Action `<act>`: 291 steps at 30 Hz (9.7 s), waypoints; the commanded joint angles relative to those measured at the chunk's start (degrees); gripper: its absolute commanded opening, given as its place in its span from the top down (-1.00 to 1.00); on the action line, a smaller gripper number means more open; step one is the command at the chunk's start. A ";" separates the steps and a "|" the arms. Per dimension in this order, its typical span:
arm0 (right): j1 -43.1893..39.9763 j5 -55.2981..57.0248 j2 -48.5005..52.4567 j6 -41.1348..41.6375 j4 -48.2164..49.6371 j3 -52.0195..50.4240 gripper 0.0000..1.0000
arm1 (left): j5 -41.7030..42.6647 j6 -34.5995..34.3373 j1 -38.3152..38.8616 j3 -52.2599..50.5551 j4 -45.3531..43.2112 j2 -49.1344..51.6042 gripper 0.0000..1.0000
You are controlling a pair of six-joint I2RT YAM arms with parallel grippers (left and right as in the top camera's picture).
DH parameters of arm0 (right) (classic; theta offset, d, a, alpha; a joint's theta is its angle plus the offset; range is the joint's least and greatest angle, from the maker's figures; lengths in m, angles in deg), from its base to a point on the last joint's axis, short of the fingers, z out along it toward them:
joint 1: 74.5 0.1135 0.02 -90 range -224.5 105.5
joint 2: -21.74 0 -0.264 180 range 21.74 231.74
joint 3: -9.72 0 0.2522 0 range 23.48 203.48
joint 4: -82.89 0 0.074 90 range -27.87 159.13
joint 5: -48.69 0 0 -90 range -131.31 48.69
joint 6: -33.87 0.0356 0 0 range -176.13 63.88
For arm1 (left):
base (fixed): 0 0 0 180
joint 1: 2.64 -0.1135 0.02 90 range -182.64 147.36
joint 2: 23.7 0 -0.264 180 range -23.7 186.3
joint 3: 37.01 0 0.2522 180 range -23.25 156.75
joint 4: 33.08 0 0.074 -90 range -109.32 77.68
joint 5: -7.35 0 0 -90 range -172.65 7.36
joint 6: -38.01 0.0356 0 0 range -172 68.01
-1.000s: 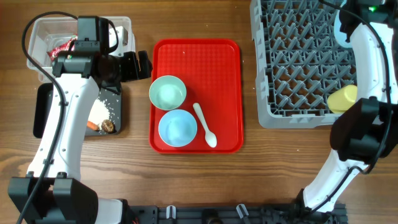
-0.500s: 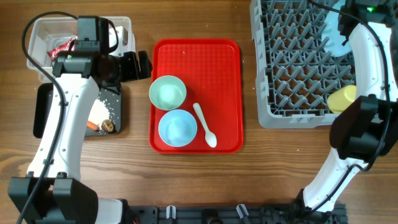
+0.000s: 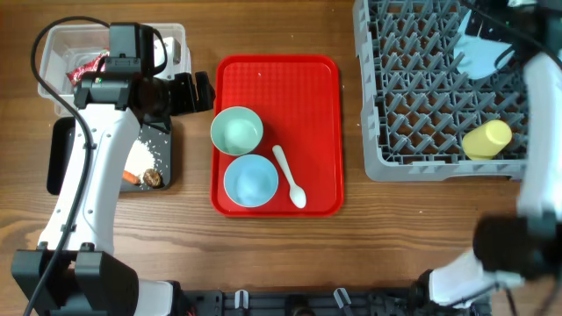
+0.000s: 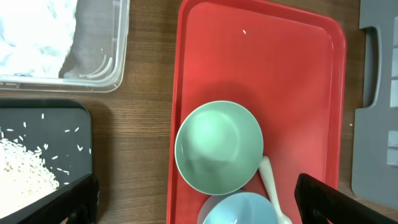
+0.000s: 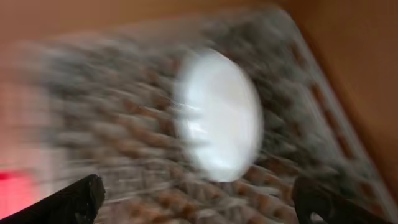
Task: Sort waste into correct bins and load items into the dishwasher rack
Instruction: 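Grasp the plate rim with the right gripper and stand it in the rack, then grasp the green bowl on the red tray with the right gripper, then carry the green bowl into the dish rack beside the plate, then move the right gripper back to the light-blue bowl and grasp its rim, then lift the light-blue bowl with the right gripper and carry it to the rack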
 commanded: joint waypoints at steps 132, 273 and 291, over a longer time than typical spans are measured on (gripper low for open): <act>20.35 54.29 31.17 -42.14 42.56 -7.30 0.45 | -3.32 -21.79 -9.53 0.85 -1.16 0.13 -1.00; 22.10 62.23 8.81 5.95 -4.68 -15.58 0.91 | -3.32 -21.79 -9.53 0.85 -1.16 0.13 -1.00; 18.93 65.20 14.38 3.69 -6.38 -15.61 0.91 | -3.32 -21.79 -9.53 0.85 -1.16 0.13 -1.00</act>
